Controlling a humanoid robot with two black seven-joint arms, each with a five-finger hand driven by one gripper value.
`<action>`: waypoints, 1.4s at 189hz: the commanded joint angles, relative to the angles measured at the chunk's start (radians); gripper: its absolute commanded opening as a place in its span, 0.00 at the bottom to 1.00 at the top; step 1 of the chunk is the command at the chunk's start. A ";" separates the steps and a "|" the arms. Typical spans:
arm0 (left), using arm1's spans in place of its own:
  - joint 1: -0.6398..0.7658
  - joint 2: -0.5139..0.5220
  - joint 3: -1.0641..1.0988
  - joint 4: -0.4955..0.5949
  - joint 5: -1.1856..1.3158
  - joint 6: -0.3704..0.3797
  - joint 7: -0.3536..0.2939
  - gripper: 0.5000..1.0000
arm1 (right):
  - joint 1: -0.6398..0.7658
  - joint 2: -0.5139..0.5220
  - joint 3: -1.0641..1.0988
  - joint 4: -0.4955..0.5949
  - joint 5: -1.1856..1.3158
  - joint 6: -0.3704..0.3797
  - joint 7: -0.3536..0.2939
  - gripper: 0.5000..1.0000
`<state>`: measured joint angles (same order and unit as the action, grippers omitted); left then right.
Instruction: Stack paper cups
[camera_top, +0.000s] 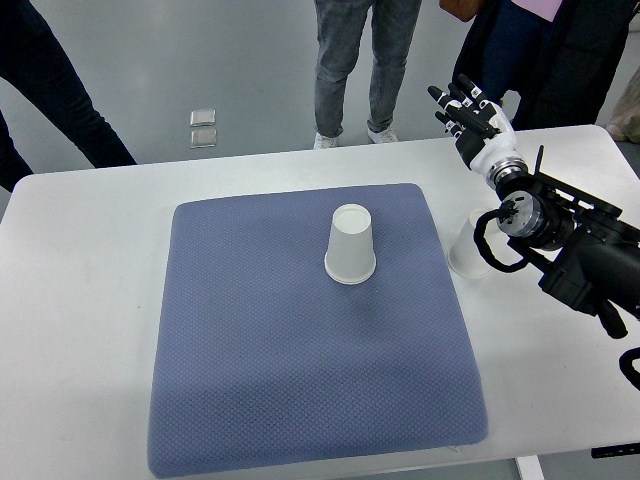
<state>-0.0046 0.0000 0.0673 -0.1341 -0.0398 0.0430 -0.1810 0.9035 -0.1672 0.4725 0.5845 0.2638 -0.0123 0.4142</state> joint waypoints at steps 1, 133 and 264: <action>0.000 0.000 -0.001 0.001 0.000 0.000 0.000 1.00 | 0.000 0.000 0.000 0.000 0.000 0.000 0.000 0.83; 0.000 0.000 -0.001 0.002 0.000 0.000 0.000 1.00 | 0.000 -0.002 0.000 -0.002 0.000 -0.002 0.000 0.83; 0.000 0.000 -0.001 0.002 0.000 0.000 0.000 1.00 | 0.014 -0.008 0.017 0.005 -0.002 -0.002 -0.003 0.83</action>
<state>-0.0046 0.0000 0.0659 -0.1320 -0.0398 0.0429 -0.1810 0.9131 -0.1701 0.4823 0.5878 0.2633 -0.0142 0.4135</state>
